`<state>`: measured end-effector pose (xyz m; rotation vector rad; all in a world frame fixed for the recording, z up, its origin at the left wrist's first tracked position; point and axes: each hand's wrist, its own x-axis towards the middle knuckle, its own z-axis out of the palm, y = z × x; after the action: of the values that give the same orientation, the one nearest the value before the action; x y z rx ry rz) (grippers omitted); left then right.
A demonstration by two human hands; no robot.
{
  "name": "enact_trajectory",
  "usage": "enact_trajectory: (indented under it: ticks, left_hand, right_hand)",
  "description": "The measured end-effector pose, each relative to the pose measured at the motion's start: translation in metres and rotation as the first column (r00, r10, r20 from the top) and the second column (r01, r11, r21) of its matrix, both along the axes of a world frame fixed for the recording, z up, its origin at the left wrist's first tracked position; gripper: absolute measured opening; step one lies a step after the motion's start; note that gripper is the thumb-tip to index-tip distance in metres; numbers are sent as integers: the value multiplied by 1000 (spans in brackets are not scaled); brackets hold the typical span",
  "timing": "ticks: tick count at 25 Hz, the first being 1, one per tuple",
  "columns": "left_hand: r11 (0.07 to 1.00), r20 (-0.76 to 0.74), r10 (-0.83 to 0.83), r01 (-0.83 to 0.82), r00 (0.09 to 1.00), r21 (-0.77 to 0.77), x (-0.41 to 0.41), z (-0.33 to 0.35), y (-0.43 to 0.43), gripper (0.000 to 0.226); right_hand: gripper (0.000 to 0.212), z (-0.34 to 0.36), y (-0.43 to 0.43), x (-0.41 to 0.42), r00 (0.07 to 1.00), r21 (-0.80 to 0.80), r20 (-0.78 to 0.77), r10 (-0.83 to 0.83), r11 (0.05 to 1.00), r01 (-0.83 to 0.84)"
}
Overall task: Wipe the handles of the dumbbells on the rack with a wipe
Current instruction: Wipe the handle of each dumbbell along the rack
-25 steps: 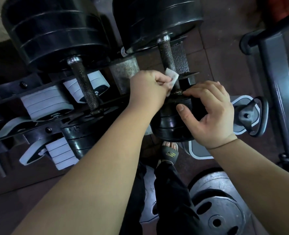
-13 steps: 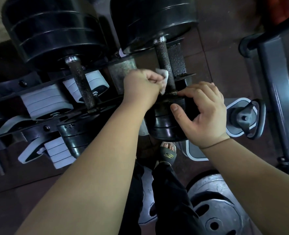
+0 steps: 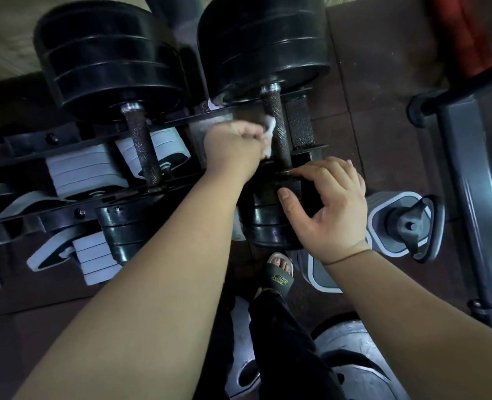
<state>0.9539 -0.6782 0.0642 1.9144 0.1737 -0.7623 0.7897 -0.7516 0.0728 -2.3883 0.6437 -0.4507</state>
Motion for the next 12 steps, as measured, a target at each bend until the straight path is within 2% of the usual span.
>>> enact_trajectory:
  ticks: [2,4,7,8,12]
  left_hand:
    - [966,-34,-239,241,970,92,-6,13,13,19]
    - [951,40,-289,282,956,128,-12,29,27,15]
    - [989,191,-147,141,971,45,-15,53,53,36]
    - [994,261,-108,98,959,50,-11,59,65,37]
    - [984,549,41,-130,835,123,13,85,130,14]
  right_hand:
    - [31,2,0,0,1000,6,-22,2,1000,-2]
    - [31,5,-1,1,999,25,-42,5,1000,-4]
    - [29,13,-5,4,997,109,-67,39,994,-32]
    - [28,18,-6,7,996,144,-63,65,988,-55]
    - [22,42,23,38,986,282,71,150,945,-164]
